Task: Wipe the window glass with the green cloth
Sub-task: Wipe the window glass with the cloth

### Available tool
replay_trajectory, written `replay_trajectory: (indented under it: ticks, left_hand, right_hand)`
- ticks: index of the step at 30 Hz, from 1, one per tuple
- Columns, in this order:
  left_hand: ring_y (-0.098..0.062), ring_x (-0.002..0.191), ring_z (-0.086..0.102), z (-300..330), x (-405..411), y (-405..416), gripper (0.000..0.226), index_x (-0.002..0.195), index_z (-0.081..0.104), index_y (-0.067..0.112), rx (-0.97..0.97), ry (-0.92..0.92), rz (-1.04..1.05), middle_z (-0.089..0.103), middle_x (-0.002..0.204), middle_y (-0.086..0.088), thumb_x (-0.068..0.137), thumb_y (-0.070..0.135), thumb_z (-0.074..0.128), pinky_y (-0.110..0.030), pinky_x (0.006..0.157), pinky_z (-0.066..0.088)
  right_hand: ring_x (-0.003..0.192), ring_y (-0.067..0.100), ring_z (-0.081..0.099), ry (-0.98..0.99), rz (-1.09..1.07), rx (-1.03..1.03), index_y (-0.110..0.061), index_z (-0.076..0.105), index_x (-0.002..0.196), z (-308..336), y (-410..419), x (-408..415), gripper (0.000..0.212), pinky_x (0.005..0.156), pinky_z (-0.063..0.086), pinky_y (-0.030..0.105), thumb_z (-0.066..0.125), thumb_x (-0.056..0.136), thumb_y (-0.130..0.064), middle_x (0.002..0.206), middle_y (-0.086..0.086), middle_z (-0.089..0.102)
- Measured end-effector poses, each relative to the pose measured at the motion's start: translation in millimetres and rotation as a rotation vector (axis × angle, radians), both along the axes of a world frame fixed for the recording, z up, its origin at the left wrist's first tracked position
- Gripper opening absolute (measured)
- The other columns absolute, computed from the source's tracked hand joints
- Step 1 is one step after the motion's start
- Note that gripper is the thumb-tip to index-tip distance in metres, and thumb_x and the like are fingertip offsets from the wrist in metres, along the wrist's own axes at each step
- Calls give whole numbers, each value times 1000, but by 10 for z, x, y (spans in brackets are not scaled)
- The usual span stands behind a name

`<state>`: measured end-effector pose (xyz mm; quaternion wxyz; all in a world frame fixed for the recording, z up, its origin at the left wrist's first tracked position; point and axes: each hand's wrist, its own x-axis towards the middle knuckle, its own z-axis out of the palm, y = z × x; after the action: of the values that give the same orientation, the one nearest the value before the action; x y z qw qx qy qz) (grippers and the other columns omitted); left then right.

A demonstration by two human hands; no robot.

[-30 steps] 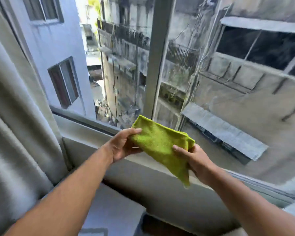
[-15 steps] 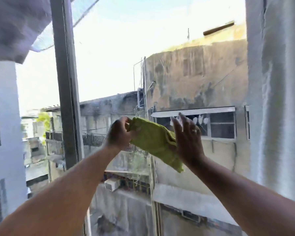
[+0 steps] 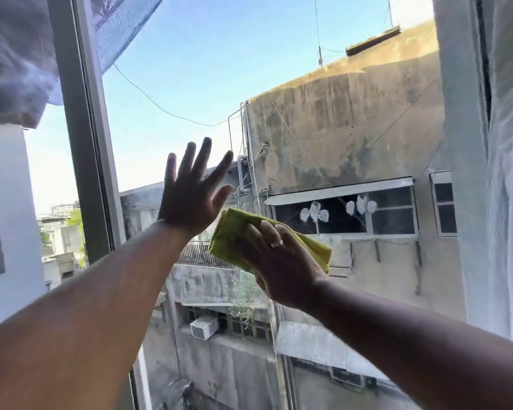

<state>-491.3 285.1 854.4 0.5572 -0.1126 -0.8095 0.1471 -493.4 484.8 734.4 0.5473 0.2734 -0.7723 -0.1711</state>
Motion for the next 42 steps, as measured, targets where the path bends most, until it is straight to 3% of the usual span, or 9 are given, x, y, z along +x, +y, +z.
replay_trajectory:
  ticks: [4, 8, 12, 16, 22, 27, 30, 37, 42]
  left_hand:
    - [-36, 155, 19, -59, -237, -116, 60, 157, 27, 33, -15, 117, -18, 18, 168, -12, 102, 56, 25, -59, 123, 15]
    - [-34, 155, 19, -54, -280, -131, 59, 157, 29, 32, -22, 170, -70, 19, 168, -12, 103, 56, 25, -57, 124, 13]
    - [-34, 156, 16, -65, -275, -133, 60, 157, 27, 33, -3, 176, -90, 15, 169, -12, 103, 57, 22, -57, 124, 11]
    - [-35, 155, 17, -64, -294, -122, 59, 158, 26, 33, -7, 201, -93, 16, 169, -13, 103, 56, 22, -58, 123, 12]
    - [-36, 155, 19, -59, -292, -156, 58, 157, 27, 33, -24, 203, -88, 18, 169, -13, 104, 54, 23, -59, 122, 14]
    - [-35, 155, 19, -70, -282, -127, 58, 157, 28, 34, 1, 213, -95, 18, 168, -13, 104, 55, 22, -57, 123, 13]
    - [-35, 155, 19, -87, -293, -124, 57, 157, 27, 34, 10, 213, -85, 18, 169, -13, 104, 54, 22, -57, 124, 13]
    - [-36, 155, 19, -91, -244, -113, 58, 157, 27, 32, -2, 188, -92, 18, 168, -14, 104, 54, 21, -58, 123, 14]
    - [-38, 154, 20, -98, -287, -134, 58, 157, 25, 33, -2, 201, -71, 19, 168, -15, 104, 54, 19, -59, 122, 16]
  right_hand:
    - [149, 30, 31, 78, 130, -51, -18, 31, 156, -198, -28, -233, 73, 124, 15, 46, 51, 89, -36, 163, 10, 32]
    - [152, 30, 26, 109, 146, 65, -19, 17, 159, -328, 431, -420, 74, 123, 22, 49, 48, 94, -38, 165, 11, 23]
    - [151, 38, 24, 123, -11, -473, -21, -2, 159, 198, 1237, -508, 64, 116, 34, 54, 21, 102, -40, 164, 20, 23]
    - [153, 39, 16, 209, -69, -841, -14, 4, 159, 419, 734, -483, 67, 122, 25, 55, 30, 101, -32, 165, 23, 16]
    - [153, 29, 23, 69, 174, 151, -24, 26, 157, -419, -115, -337, 68, 124, 15, 45, 47, 93, -38, 165, 7, 26]
    - [150, 35, 28, 169, 23, -431, -18, 18, 158, 295, 905, -414, 58, 117, 34, 50, 29, 104, -37, 164, 16, 25]
    - [154, 35, 15, 176, -43, -682, -19, 6, 160, 238, 669, -440, 65, 123, 20, 51, 27, 102, -41, 166, 18, 18]
    - [153, 27, 24, 72, 186, 337, -30, 28, 156, -413, 401, -391, 57, 122, 30, 48, 42, 102, -39, 164, 3, 29]
    - [152, 41, 20, 77, -70, -562, -13, 18, 159, 118, 1641, -477, 62, 119, 29, 57, 19, 103, -42, 163, 23, 21]
